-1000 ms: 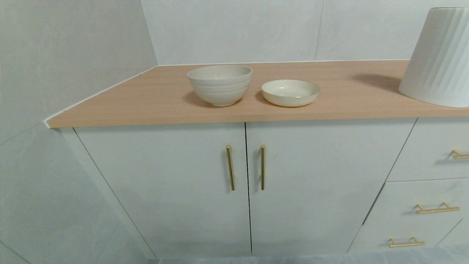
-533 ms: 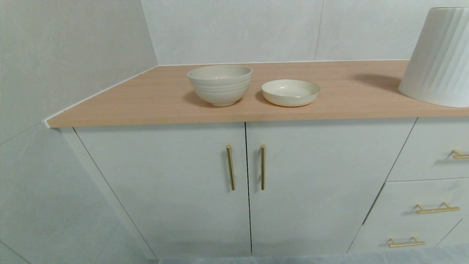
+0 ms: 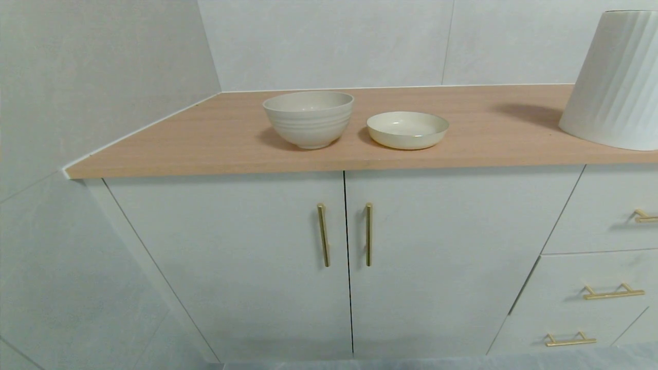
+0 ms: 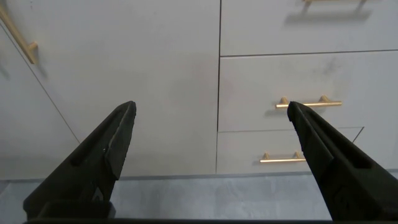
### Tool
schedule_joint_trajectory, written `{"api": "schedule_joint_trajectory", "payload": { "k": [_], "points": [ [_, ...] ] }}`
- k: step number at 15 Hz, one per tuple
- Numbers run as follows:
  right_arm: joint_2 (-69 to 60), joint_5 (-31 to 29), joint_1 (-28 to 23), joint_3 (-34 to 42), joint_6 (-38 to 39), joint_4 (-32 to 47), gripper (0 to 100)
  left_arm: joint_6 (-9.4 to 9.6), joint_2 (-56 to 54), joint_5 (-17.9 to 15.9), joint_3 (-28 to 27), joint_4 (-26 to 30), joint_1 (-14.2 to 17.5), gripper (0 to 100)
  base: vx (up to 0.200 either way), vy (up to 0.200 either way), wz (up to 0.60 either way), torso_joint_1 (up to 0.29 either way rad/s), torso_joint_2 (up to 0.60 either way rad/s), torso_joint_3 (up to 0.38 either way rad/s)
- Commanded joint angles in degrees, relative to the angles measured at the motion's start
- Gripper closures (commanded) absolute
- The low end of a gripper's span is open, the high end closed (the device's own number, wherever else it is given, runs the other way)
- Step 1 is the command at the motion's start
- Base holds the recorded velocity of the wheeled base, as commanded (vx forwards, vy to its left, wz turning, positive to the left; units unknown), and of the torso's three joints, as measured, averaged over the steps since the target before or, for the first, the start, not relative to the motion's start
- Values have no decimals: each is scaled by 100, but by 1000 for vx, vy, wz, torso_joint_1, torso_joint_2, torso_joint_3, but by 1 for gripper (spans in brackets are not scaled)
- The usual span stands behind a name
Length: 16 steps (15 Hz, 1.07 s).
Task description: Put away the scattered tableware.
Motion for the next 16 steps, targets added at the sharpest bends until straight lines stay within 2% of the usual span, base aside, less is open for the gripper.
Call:
{"api": "schedule_joint_trajectory", "payload": {
  "k": [1,12,13,14,16],
  "points": [
    [0,1,1,1,2,0,0,-2,0,1,-1,0,0,0,0,0,0,0,0,0],
    [0,1,1,-43,19,-62,0,-2,0,1,-1,0,0,0,0,0,0,0,0,0],
    [9,186,1,-315,63,-404,0,-2,0,1,7,0,0,0,0,0,0,0,0,0],
    [62,634,10,-518,90,-466,0,7,0,1,-1,0,0,0,0,0,0,0,0,0],
    [378,1214,19,-737,169,-211,0,-2,0,1,7,0,0,0,0,0,0,0,0,0]
  ]
}}
